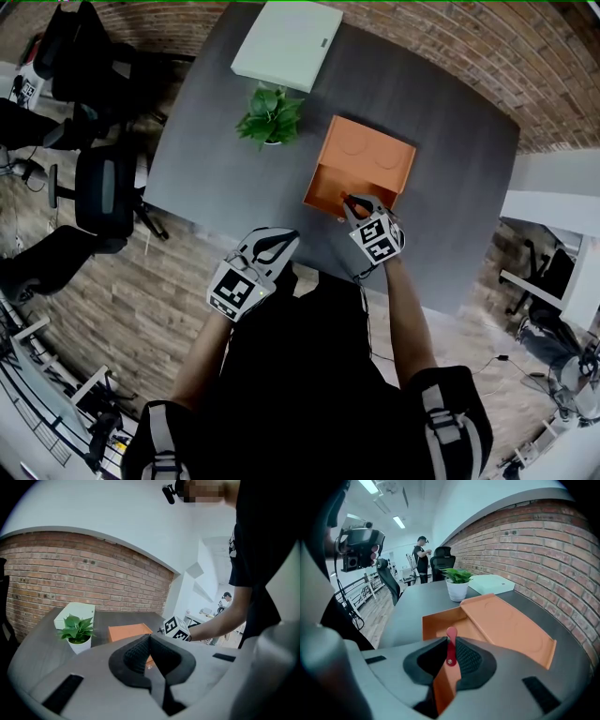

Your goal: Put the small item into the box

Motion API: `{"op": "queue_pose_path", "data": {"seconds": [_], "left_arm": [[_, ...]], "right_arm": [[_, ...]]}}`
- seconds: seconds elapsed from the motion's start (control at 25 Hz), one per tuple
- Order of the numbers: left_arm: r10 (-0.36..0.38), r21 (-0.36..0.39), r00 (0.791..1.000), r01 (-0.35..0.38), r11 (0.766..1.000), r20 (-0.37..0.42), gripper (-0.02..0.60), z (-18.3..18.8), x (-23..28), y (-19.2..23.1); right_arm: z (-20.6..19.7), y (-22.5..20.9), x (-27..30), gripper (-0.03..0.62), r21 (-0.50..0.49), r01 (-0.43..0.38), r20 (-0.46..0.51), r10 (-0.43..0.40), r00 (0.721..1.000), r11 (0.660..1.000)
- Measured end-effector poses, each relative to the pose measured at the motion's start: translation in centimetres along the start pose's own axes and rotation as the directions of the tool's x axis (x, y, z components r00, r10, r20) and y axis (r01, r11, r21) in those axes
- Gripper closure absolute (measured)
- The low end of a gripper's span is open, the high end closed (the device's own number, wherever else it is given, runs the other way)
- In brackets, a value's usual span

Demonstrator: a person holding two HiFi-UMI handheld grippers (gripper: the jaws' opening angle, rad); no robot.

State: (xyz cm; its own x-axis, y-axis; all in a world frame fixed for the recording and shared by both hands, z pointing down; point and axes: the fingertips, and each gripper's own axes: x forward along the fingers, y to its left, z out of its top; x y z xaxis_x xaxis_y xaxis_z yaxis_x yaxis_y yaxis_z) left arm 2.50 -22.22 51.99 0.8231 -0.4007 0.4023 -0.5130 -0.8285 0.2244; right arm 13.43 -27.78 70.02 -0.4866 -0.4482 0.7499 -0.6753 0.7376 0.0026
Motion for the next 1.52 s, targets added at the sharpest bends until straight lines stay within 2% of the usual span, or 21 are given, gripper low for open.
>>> {"op": "queue_pose_path", "data": {"seconds": [0.4,0.76,1.24,1.52], "left_arm": [[0.027,-0.001,1.0,-0.027,1.0,-0.014,0.558,-0.1,-0.7,0.4],[0.058,-0.012,0.998,-0.058,0.998,-0.012,0.558,-0.3,-1.9,0.9],[0.087,-0.032,0.996,-0.087,0.996,0.006,0.558,-0.4,-2.7,1.0],[0.088,-0.031,0.996,-0.087,0.996,0.012,0.558,-0.1,-2.8,1.3]], "right_arm": [[-2.2,0.0,3.0,0.528,-0.052,-0.013,-0.117,0.006,0.993,0.999],[-3.2,-0.2,4.6,0.527,-0.047,-0.01,-0.194,0.001,0.981,0.999],[-4.5,-0.4,5.5,0.526,-0.05,-0.007,-0.246,-0.005,0.969,0.999],[-4.5,-0.7,5.8,0.526,-0.011,-0.004,-0.234,0.002,0.972,1.0]]}}
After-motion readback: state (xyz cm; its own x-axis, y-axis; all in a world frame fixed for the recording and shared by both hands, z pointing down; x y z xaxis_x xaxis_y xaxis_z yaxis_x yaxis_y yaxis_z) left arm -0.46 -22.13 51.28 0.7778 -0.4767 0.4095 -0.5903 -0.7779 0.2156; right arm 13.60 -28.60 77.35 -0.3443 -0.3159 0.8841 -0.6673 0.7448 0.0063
